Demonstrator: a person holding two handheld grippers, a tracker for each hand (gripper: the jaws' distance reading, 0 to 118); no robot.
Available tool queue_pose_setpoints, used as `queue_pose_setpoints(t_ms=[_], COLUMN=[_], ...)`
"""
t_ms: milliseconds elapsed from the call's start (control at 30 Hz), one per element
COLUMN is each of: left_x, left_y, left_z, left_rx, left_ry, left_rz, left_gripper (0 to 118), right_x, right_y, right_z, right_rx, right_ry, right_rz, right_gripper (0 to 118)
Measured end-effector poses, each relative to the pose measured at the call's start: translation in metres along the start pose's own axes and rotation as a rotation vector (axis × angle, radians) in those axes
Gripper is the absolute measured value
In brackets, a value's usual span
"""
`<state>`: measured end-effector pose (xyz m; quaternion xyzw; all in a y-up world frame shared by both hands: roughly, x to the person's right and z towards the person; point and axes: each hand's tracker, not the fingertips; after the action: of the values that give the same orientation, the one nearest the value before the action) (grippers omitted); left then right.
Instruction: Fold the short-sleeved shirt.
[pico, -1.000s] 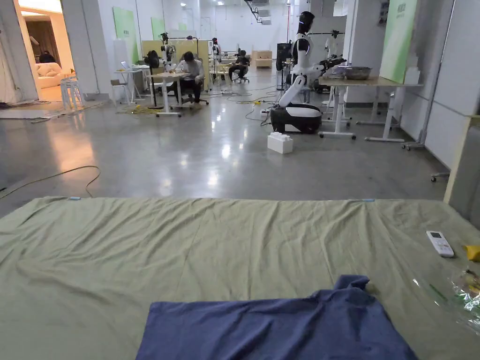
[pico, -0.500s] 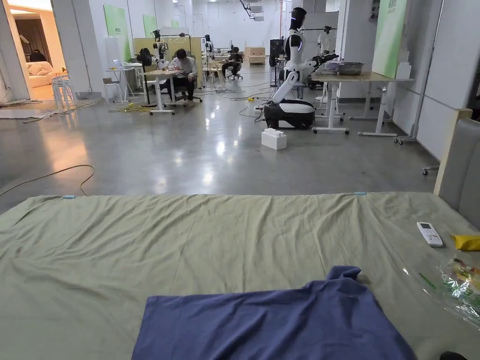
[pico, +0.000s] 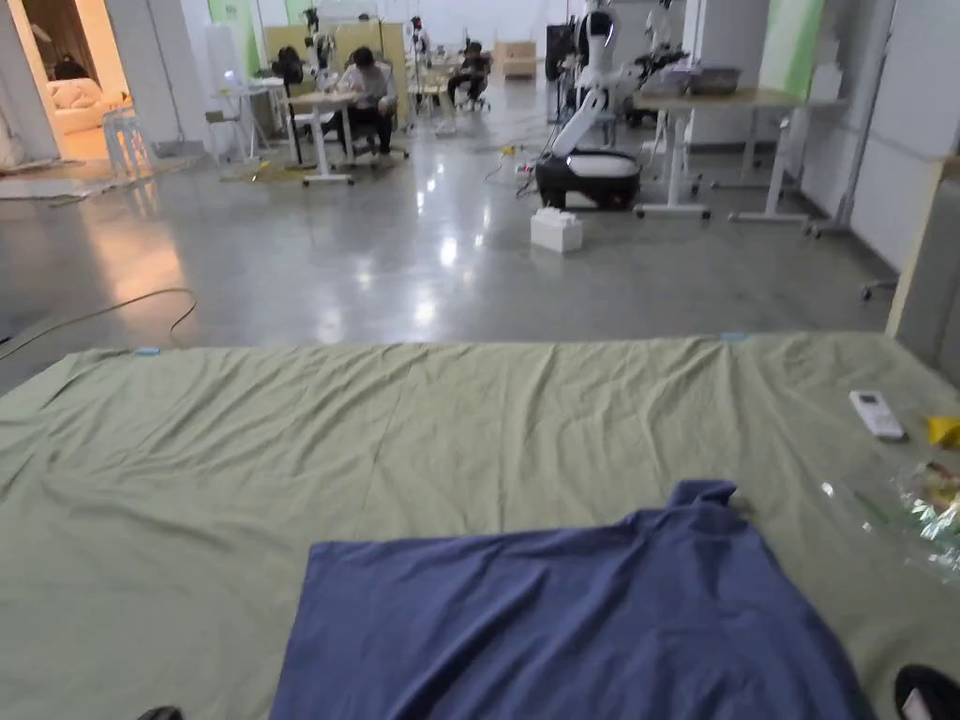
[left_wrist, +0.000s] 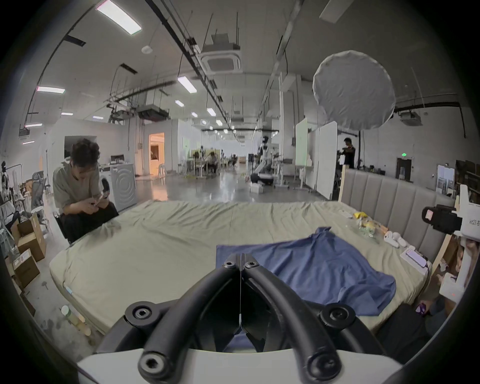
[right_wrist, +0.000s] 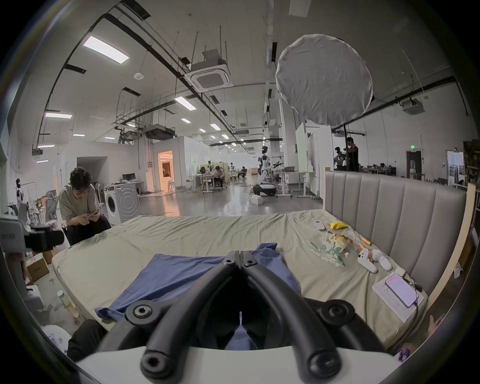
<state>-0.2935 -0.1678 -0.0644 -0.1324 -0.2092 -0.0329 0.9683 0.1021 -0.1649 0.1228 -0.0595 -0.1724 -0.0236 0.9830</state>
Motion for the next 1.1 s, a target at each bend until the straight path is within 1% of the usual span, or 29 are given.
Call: queue_pose_setpoints(t_ms=[33, 67, 100, 133, 233, 267, 300, 467, 500, 567, 600, 667, 733, 800, 833, 867, 900, 933, 967, 1033, 1067, 1100], left_x=[-0.003, -0.008, -0.015, -0.021, -0.034, -0.038, -0.041, -0.047, -0.049, -0.051, -0.051, -0.050, -0.051, -0.049, -0.048, -0.047, -0.046, -0.045, -0.042, -0.036, -0.033, -0.030], left_y=[-0.005, -0.013, -0.023, -0.032, -0.063, -0.074, -0.084, -0.123, -0.129, -0.136, -0.139, -0.141, -0.145, -0.150, -0.153, -0.155, -0.156, -0.155, -0.154, -0.155, -0.155, -0.157], left_z=[-0.006, -0.014, -0.021, -0.027, -0.048, -0.056, -0.064, -0.097, -0.104, -0.114, -0.119, -0.125, -0.132, -0.142, -0.145, -0.148, -0.151, -0.152, -0.154, -0.159, -0.162, -0.165], left_rx=[-0.018, -0.065, -0.112, -0.142, -0.282, -0.334, -0.382, -0.549, -0.593, -0.610, -0.619, -0.649, -0.656, -0.719, -0.722, -0.744, -0.753, -0.754, -0.753, -0.788, -0.791, -0.804], left_ry=[-0.003, -0.016, -0.037, -0.047, -0.051, -0.064, -0.071, -0.071, -0.070, -0.079, -0.081, -0.052, -0.051, -0.073, -0.071, -0.070, -0.082, -0.093, -0.098, -0.091, -0.090, -0.096], left_rz=[0.004, 0.019, 0.028, 0.039, 0.047, 0.045, 0.037, 0.057, 0.070, 0.065, 0.055, 0.019, 0.009, 0.004, -0.005, -0.016, -0.016, -0.013, -0.011, -0.071, -0.119, -0.146], left_gripper=[0, 1, 6, 14, 61, 73, 74, 74, 70, 63, 63, 43, 41, 41, 40, 29, 15, 11, 10, 10, 10, 10], right_x=[0.002, 0.003, 0.004, 0.006, 0.010, 0.012, 0.013, 0.013, 0.013, 0.016, 0.016, 0.018, 0.022, 0.026, 0.027, 0.029, 0.030, 0.032, 0.035, 0.047, 0.053, 0.060], right_y=[-0.002, -0.006, -0.008, -0.010, -0.020, -0.023, -0.026, -0.032, -0.033, -0.034, -0.034, -0.035, -0.037, -0.039, -0.040, -0.041, -0.042, -0.043, -0.044, -0.052, -0.056, -0.059], right_z=[-0.001, -0.001, -0.001, -0.002, -0.004, -0.005, -0.006, -0.011, -0.013, -0.014, -0.013, -0.012, -0.012, -0.013, -0.013, -0.011, -0.010, -0.009, -0.009, -0.008, -0.010, -0.014], right_rx=[-0.013, -0.046, -0.053, -0.062, -0.097, -0.112, -0.124, -0.179, -0.187, -0.198, -0.199, -0.205, -0.209, -0.223, -0.225, -0.229, -0.234, -0.238, -0.245, -0.268, -0.278, -0.290], right_ry=[-0.001, -0.003, 0.002, 0.003, -0.009, -0.014, -0.019, -0.025, -0.027, -0.034, -0.036, -0.044, -0.051, -0.062, -0.068, -0.073, -0.080, -0.087, -0.095, -0.117, -0.143, -0.159], right_rz=[-0.015, -0.055, -0.065, -0.075, -0.087, -0.086, -0.085, -0.111, -0.115, -0.114, -0.112, -0.113, -0.119, -0.126, -0.126, -0.124, -0.119, -0.113, -0.103, -0.075, -0.060, -0.049], right_gripper=[0, 0, 0, 0, 0, 0, 0, 0, 0, 0, 0, 0, 0, 0, 0, 0, 0, 0, 0, 0, 2, 14])
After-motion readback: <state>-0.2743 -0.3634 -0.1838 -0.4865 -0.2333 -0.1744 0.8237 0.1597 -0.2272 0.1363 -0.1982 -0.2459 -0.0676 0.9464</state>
